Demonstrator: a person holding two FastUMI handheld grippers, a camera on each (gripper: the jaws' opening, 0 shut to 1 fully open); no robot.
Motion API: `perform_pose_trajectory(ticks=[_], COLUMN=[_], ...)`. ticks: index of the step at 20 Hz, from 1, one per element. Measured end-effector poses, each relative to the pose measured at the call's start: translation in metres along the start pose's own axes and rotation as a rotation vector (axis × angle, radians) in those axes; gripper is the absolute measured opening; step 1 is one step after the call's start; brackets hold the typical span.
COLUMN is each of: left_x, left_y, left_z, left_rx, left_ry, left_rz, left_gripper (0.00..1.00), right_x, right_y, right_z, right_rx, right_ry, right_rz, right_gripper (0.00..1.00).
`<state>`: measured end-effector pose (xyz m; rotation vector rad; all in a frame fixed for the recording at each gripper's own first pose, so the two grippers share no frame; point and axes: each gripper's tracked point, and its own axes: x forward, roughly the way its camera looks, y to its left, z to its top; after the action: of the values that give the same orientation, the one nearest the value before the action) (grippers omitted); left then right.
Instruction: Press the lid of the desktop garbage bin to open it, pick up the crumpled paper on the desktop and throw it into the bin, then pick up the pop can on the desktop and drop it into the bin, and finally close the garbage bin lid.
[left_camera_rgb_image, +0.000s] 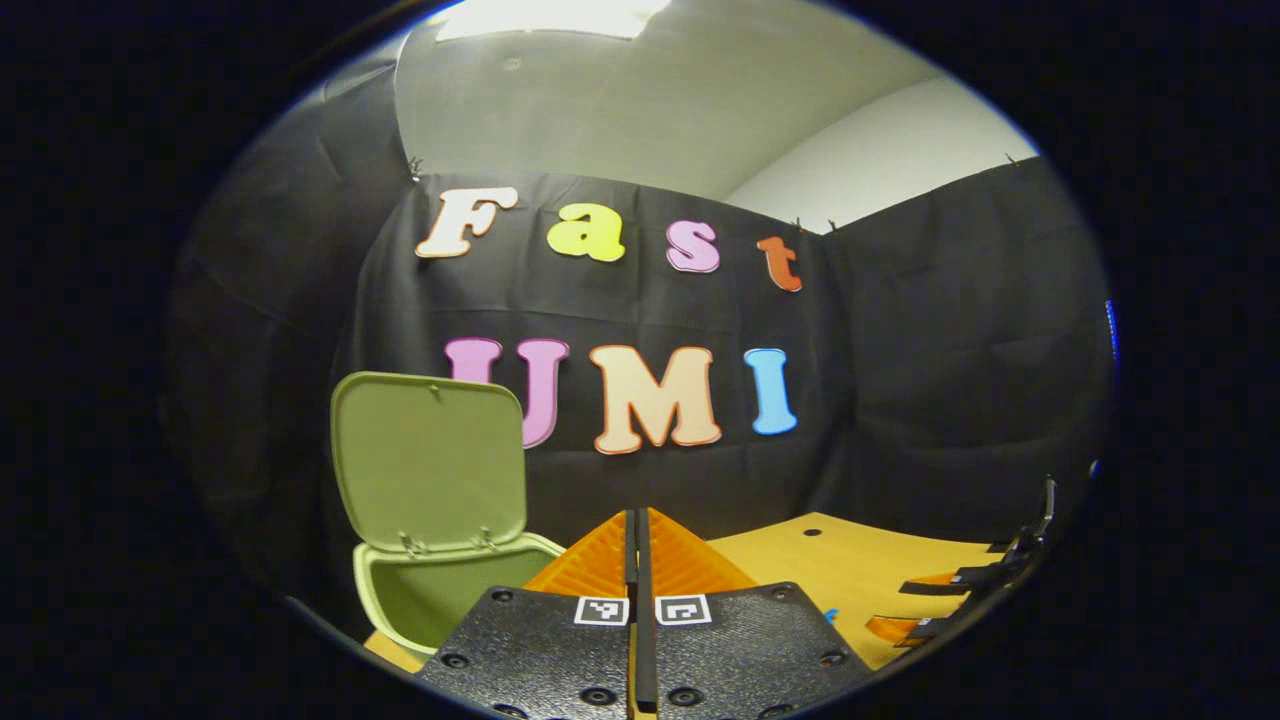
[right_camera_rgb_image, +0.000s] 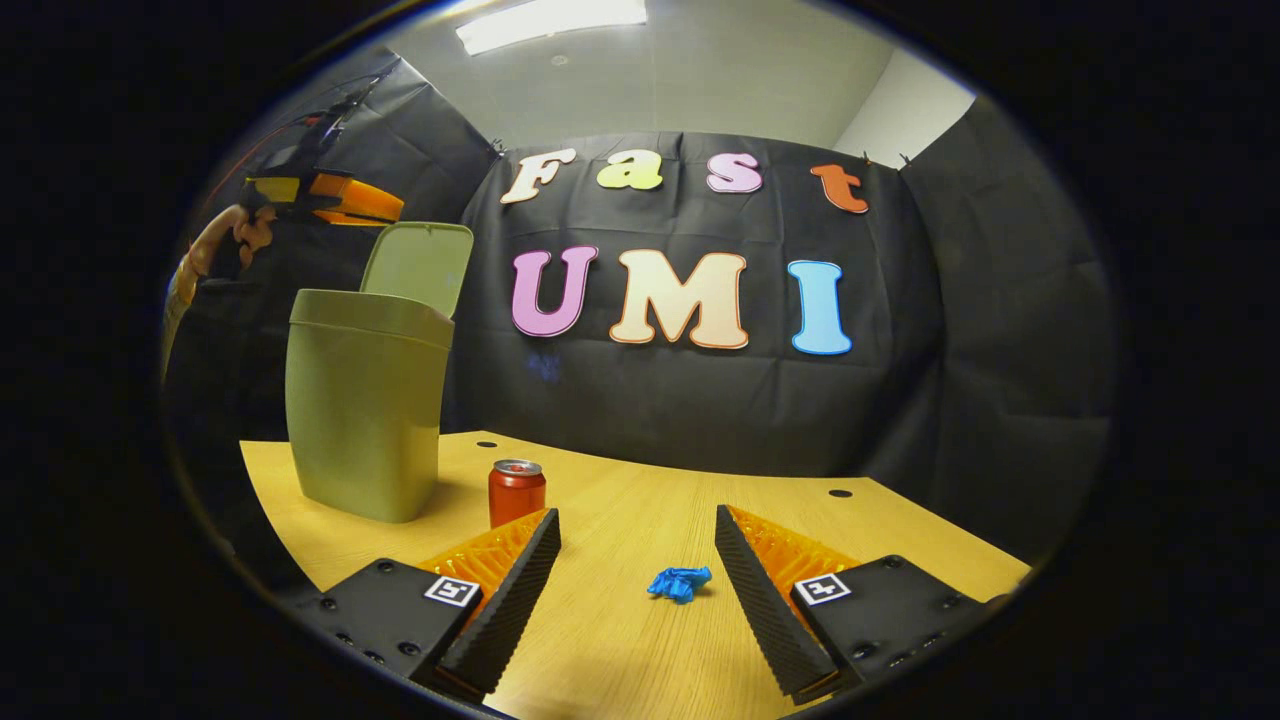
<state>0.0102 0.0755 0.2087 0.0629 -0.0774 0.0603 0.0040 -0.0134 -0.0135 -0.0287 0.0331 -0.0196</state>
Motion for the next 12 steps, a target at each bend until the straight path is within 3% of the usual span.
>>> perform_pose_trajectory(ticks=[7, 12], left_x=[0.0, -0.002], left_y=[-0.08, -0.097], left_z=[-0.079, -0.138], left_rx=[-0.071, -0.078], left_ry=[0.02, 0.056], left_rz=[-0.188, -0.211], left_gripper=[0.0, 0.0], right_x=[-0.002, 0.002], right_y=[-0.005, -0.004], right_z=[0.004, -0.004], right_rx=[0.022, 0.014], right_ry=[-0.014, 0.003], right_rz=[-0.01, -0.011], right_gripper=[0.98, 0.98])
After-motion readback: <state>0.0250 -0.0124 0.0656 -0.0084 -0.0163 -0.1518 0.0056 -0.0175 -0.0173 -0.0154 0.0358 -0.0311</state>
